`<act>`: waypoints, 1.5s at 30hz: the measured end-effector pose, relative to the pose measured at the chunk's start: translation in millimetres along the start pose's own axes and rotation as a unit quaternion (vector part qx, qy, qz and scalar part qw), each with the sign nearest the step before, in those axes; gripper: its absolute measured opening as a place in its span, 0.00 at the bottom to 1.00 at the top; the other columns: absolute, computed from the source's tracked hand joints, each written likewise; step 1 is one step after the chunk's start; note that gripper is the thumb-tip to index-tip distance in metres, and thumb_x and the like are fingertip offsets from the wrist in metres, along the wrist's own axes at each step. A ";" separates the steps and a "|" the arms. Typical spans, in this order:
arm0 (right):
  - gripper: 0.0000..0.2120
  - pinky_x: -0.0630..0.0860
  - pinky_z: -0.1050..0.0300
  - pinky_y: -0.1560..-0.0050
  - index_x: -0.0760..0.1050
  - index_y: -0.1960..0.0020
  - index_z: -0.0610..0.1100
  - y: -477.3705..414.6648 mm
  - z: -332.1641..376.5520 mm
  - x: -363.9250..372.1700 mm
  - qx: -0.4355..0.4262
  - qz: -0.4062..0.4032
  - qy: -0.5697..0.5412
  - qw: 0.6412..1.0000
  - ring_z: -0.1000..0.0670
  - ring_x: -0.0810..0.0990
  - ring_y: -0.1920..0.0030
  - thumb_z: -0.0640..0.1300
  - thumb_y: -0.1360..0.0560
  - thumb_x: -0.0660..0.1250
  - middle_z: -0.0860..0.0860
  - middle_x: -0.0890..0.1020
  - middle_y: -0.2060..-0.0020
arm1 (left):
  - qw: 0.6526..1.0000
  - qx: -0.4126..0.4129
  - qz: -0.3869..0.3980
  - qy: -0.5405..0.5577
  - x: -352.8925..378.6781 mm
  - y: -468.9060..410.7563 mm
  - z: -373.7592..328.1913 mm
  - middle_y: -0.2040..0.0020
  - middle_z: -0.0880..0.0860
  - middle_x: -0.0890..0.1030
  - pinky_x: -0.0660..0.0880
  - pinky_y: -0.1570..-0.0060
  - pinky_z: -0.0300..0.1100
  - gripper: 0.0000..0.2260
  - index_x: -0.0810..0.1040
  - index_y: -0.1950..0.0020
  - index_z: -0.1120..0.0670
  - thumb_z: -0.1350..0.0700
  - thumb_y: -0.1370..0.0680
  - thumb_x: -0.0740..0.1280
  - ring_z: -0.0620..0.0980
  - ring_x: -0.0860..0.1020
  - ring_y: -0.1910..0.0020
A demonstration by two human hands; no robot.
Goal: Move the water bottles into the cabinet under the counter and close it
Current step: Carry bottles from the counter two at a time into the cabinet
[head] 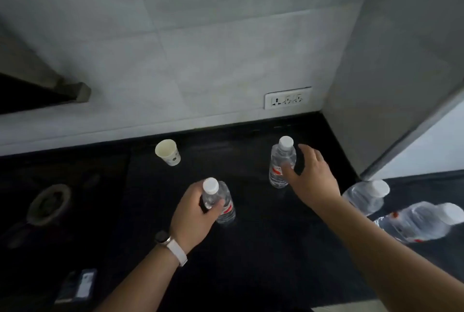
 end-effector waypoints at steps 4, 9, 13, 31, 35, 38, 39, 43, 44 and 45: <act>0.36 0.75 0.48 0.44 0.62 0.26 0.51 -18.1 -11.5 18.6 0.014 0.042 -0.095 0.995 0.46 0.75 0.37 0.58 0.29 0.72 0.51 0.71 0.32 | 0.997 -0.057 0.002 0.047 9.2 3.7 3.9 0.41 0.41 0.80 0.76 0.41 0.41 0.24 0.74 0.36 0.39 0.51 0.28 0.78 0.42 0.79 0.40; 0.41 0.78 0.46 0.45 0.61 0.27 0.56 -26.4 -17.9 35.8 0.024 0.060 -0.165 0.984 0.50 0.76 0.39 0.59 0.35 0.75 0.54 0.72 0.34 | 0.989 -0.114 -0.002 0.091 17.5 5.8 6.7 0.40 0.43 0.81 0.77 0.40 0.41 0.29 0.72 0.35 0.36 0.54 0.30 0.80 0.41 0.80 0.41; 0.40 0.81 0.52 0.49 0.62 0.28 0.53 -36.9 -26.5 47.8 0.034 0.071 -0.213 0.974 0.54 0.81 0.49 0.54 0.36 0.76 0.54 0.76 0.40 | 0.981 -0.149 0.000 0.128 25.6 3.0 14.2 0.41 0.45 0.83 0.78 0.38 0.48 0.30 0.74 0.32 0.46 0.56 0.31 0.81 0.42 0.81 0.42; 0.30 0.77 0.45 0.41 0.67 0.39 0.58 8.9 -20.1 45.8 0.068 0.079 -0.277 0.955 0.54 0.81 0.49 0.45 0.34 0.79 0.56 0.81 0.50 | 0.983 -0.120 -0.012 0.136 20.5 16.9 26.9 0.46 0.39 0.84 0.80 0.43 0.49 0.25 0.78 0.42 0.40 0.51 0.35 0.83 0.41 0.82 0.46; 0.30 0.77 0.53 0.45 0.68 0.39 0.56 17.5 -16.5 45.1 0.029 0.120 -0.290 0.949 0.57 0.80 0.50 0.44 0.33 0.79 0.57 0.80 0.50 | 0.977 -0.139 -0.065 0.150 16.3 49.0 20.2 0.47 0.40 0.84 0.81 0.44 0.49 0.24 0.78 0.43 0.41 0.51 0.35 0.83 0.41 0.83 0.47; 0.29 0.74 0.62 0.50 0.68 0.39 0.56 24.5 -5.0 46.1 -0.006 0.159 -0.304 0.939 0.60 0.80 0.52 0.42 0.32 0.79 0.58 0.80 0.51 | 0.967 -0.162 -0.118 0.156 11.7 79.1 16.3 0.47 0.42 0.85 0.81 0.45 0.49 0.23 0.79 0.44 0.43 0.52 0.35 0.83 0.43 0.84 0.47; 0.29 0.73 0.65 0.52 0.67 0.39 0.56 27.4 -0.9 47.6 -0.018 0.176 -0.308 0.935 0.61 0.79 0.52 0.41 0.32 0.79 0.59 0.79 0.51 | 0.963 -0.169 -0.136 0.160 10.6 89.0 15.2 0.47 0.43 0.85 0.81 0.44 0.50 0.24 0.80 0.43 0.44 0.52 0.35 0.83 0.44 0.84 0.47; 0.30 0.72 0.67 0.54 0.66 0.38 0.57 44.4 16.3 59.0 -0.061 0.253 -0.303 0.917 0.62 0.79 0.51 0.42 0.32 0.79 0.59 0.79 0.50 | 0.940 -0.201 -0.213 0.176 8.6 135.1 18.4 0.47 0.46 0.86 0.81 0.46 0.47 0.26 0.80 0.41 0.47 0.54 0.36 0.84 0.45 0.84 0.47; 0.31 0.72 0.68 0.55 0.66 0.37 0.56 50.4 21.7 62.4 -0.071 0.271 -0.298 0.913 0.62 0.79 0.51 0.42 0.32 0.79 0.59 0.79 0.50 | 0.932 -0.210 -0.232 0.182 7.3 147.7 20.8 0.47 0.47 0.86 0.81 0.46 0.47 0.26 0.80 0.41 0.48 0.53 0.37 0.84 0.47 0.84 0.47; 0.31 0.72 0.68 0.55 0.67 0.37 0.56 57.3 27.3 65.7 -0.080 0.287 -0.294 0.908 0.62 0.79 0.51 0.42 0.32 0.79 0.59 0.79 0.50 | 0.924 -0.219 -0.250 0.186 6.0 160.5 22.7 0.47 0.48 0.86 0.81 0.47 0.46 0.26 0.80 0.41 0.49 0.53 0.37 0.84 0.47 0.84 0.48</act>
Point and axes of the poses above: each hand's wrist, its own y-axis away from the middle knuckle, its own x-axis out of the palm, z = x × y, the point moved 2 cm from there along -y, towards the middle knuckle
